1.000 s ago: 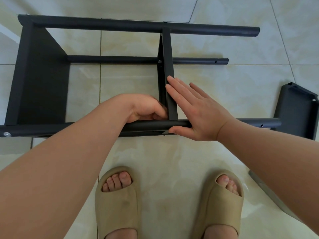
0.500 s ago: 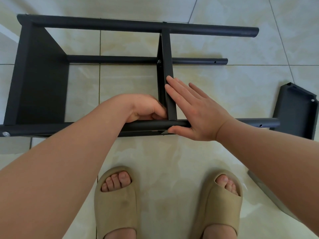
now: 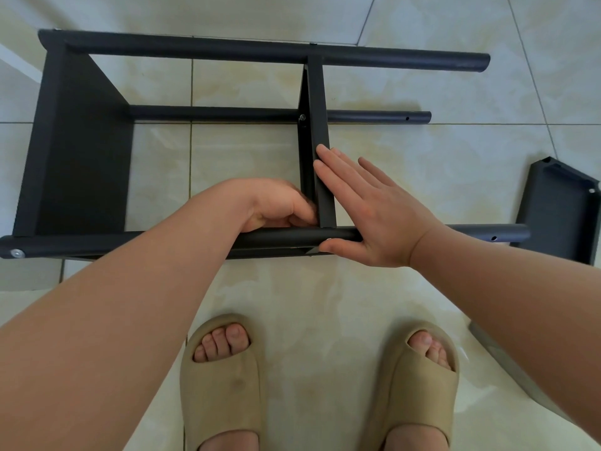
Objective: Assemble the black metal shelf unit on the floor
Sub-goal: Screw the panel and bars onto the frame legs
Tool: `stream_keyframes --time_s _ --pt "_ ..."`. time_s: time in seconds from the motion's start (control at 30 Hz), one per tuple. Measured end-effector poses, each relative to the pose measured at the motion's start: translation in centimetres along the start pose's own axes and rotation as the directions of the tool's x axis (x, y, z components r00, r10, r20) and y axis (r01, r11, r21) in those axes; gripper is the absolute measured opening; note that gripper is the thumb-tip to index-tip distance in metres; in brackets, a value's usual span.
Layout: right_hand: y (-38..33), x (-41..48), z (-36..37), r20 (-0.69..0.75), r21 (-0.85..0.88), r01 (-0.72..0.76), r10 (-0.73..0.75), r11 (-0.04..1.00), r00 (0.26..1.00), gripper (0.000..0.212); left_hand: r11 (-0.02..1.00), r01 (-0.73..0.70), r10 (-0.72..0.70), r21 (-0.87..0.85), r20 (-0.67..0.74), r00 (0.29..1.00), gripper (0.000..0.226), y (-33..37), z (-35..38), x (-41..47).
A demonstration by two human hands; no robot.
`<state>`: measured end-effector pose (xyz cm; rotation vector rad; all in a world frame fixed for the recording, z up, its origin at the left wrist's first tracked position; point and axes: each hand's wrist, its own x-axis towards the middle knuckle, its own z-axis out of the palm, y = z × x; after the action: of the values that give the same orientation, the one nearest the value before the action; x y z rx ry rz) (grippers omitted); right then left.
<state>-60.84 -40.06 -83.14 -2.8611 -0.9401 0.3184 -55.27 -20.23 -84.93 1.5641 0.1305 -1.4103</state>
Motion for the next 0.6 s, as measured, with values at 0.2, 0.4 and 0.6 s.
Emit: stream_keyframes --time_s 0.2,0.4,0.6 --pt "0.04 -0.01 0.05 -0.006 0.003 0.001 -0.001 1.000 1.000 0.101 0.998 0.062 -0.062 -0.001 0.046 0.997 0.021 0.29 0.10 -0.31" --pt "0.05 -0.02 0.09 -0.011 0.004 0.005 -0.005 1.000 1.000 0.101 0.998 0.056 -0.058 0.024 0.052 0.997 0.015 0.15 -0.03 -0.13" --pt "0.05 -0.03 0.11 -0.017 0.002 0.004 -0.004 1.000 1.000 0.102 1.000 -0.019 0.019 -0.022 0.022 1.000 0.021 -0.16 0.04 0.27"
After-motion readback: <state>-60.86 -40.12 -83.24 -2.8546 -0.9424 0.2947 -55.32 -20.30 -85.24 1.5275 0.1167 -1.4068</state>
